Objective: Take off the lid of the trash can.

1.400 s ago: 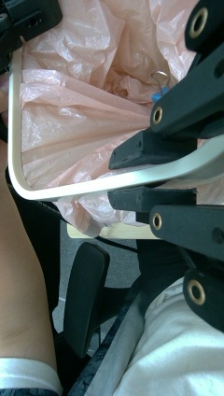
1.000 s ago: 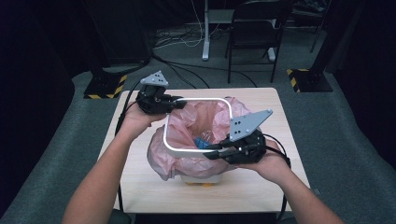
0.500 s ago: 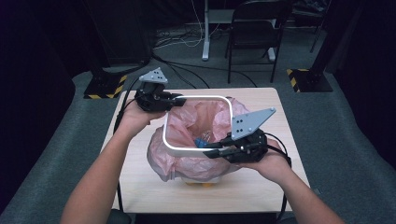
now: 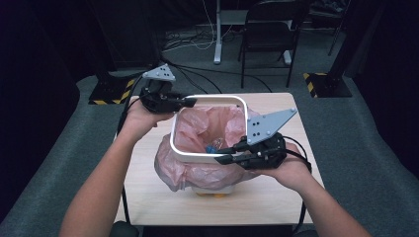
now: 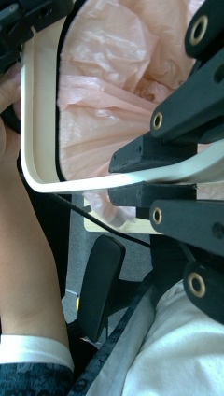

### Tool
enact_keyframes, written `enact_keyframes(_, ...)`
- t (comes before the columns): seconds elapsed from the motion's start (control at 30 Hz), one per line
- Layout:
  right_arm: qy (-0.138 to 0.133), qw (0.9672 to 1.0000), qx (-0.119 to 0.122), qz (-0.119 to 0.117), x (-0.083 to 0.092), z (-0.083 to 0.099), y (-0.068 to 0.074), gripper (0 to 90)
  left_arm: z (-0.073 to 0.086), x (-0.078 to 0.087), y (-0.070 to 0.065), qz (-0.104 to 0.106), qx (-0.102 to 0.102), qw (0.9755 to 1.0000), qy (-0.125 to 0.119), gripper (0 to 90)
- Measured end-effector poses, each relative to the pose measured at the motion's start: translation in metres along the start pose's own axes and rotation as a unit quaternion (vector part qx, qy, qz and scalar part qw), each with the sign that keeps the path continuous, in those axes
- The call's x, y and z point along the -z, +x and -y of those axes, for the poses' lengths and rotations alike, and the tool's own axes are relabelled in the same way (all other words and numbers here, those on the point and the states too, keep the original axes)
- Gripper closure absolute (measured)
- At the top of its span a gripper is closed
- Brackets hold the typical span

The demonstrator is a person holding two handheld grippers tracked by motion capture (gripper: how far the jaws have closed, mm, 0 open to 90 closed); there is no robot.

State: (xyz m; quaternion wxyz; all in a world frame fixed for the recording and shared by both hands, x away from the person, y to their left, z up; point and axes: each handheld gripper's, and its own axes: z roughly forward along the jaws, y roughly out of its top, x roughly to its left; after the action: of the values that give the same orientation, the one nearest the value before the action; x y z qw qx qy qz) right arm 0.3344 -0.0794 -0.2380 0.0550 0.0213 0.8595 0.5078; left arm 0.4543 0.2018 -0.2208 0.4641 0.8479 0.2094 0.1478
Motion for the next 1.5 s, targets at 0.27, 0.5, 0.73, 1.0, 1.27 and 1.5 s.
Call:
enact_keyframes(0.27,-0.005,0.9999,0.010,-0.006,0.004,-0.007,0.002,83.8,-0.006,0.004,-0.001,0.004,-0.005,1.0000,-0.005,76.7)
enact_keyframes(0.5,-0.007,0.9999,0.011,-0.010,0.004,-0.007,0.002,84.1,-0.007,0.003,-0.001,-0.001,0.001,1.0000,-0.009,70.8)
enact_keyframes(0.73,-0.004,0.9999,0.013,-0.005,0.004,-0.007,0.003,84.0,-0.003,0.009,0.003,-0.017,0.025,0.9986,-0.043,51.6)
enact_keyframes(1.0,-0.005,0.9999,0.010,0.009,0.008,-0.003,0.003,84.0,-0.003,0.023,0.001,-0.024,0.025,0.9975,-0.061,47.3)
enact_keyframes(1.27,-0.017,0.9991,-0.003,0.038,0.021,0.006,-0.002,84.0,0.007,0.040,-0.002,-0.031,0.027,0.9965,-0.073,47.0)
enact_keyframes(1.5,-0.025,0.9972,-0.017,0.068,0.033,0.014,-0.009,84.0,0.021,0.044,-0.007,-0.024,0.027,0.9967,-0.073,47.0)
